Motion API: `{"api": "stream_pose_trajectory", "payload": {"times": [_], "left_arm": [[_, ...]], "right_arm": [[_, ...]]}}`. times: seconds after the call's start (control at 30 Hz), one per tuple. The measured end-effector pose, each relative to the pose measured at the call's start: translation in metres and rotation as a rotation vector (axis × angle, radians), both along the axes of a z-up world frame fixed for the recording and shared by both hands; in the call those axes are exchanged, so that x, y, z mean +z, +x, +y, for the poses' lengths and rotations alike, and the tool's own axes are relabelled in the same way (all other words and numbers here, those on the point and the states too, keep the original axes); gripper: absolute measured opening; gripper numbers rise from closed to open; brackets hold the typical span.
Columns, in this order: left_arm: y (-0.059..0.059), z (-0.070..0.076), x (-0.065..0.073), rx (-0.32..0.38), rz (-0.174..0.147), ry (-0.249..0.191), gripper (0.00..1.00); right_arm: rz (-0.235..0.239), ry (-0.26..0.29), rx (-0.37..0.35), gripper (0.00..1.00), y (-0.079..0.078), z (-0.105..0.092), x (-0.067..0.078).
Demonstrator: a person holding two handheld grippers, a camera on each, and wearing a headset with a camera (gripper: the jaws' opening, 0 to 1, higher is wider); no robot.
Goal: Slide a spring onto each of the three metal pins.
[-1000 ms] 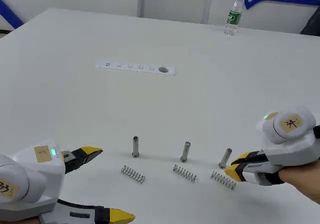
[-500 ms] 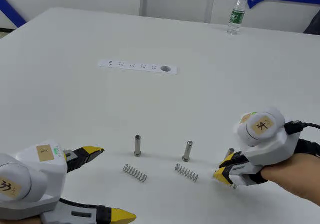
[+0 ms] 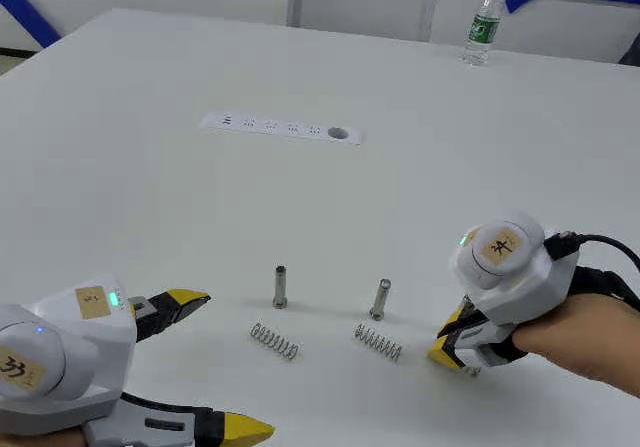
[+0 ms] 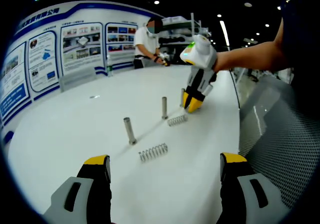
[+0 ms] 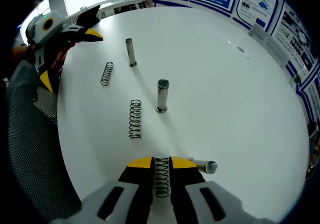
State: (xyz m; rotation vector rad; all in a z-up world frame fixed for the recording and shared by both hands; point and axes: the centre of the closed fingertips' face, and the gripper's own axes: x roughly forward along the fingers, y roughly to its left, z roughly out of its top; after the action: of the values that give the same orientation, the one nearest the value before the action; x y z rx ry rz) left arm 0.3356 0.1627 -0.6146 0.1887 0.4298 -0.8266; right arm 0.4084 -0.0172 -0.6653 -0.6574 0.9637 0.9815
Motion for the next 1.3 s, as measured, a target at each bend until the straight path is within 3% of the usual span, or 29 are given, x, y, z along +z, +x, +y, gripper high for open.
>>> {"api": "stream_pose_trajectory", "payload": {"times": [0.33,0.77,1.3], "left_arm": [[-0.001,0.001,-0.001,0.008,0.003,-0.003,0.92],[0.000,-0.003,0.002,-0.008,-0.002,0.002,0.92],[-0.001,-0.005,0.004,-0.016,-0.009,0.004,0.92]], "right_arm": [[0.007,-0.007,0.010,0.12,-0.001,0.000,-0.001],[-0.047,0.047,-0.022,0.12,0.002,-0.005,0.023],[-0.081,0.077,-0.052,0.12,0.001,-0.010,0.037]]}}
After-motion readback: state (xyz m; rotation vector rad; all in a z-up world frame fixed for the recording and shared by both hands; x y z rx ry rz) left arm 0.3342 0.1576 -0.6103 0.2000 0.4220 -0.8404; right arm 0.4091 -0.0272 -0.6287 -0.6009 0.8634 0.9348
